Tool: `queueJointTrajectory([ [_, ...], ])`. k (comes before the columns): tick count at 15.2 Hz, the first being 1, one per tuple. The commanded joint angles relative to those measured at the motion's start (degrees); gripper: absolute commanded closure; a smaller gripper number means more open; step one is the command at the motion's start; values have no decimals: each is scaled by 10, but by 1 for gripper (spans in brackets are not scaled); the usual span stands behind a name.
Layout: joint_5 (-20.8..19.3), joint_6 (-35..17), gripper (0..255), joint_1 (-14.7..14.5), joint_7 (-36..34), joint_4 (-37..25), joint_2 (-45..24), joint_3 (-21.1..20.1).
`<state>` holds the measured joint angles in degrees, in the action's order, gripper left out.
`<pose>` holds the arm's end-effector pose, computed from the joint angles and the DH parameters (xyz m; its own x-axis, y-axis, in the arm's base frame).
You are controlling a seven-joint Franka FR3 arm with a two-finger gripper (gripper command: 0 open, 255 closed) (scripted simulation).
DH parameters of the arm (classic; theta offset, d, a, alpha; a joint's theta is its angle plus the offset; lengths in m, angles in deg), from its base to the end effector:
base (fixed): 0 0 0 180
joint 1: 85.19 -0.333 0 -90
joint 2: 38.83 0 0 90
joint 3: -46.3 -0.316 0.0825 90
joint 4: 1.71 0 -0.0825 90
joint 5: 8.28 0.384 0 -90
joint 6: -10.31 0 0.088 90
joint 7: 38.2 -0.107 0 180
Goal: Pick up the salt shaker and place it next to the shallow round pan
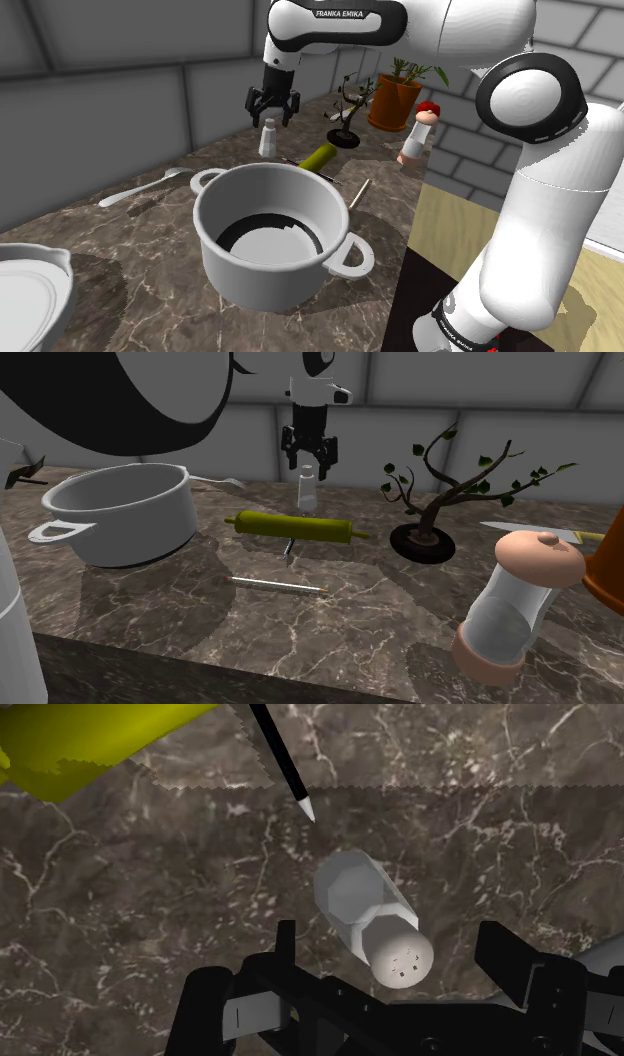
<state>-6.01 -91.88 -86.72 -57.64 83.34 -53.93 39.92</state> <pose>0.6404 0.0843 0.5274 0.9772 -0.2121 0.0120 -0.2106 -0.9746 -0.0763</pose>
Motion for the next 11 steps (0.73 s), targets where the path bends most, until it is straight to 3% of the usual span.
queueJointTrajectory([
  [1, 0, 0, 0, 0, 0, 0, 0, 0],
  [2, 0, 0, 0, 0, 0, 0, 0, 0],
  [3, 0, 0, 255, 0, 0, 0, 0, 0],
  [11, 0, 0, 255, 0, 0, 0, 0, 0],
])
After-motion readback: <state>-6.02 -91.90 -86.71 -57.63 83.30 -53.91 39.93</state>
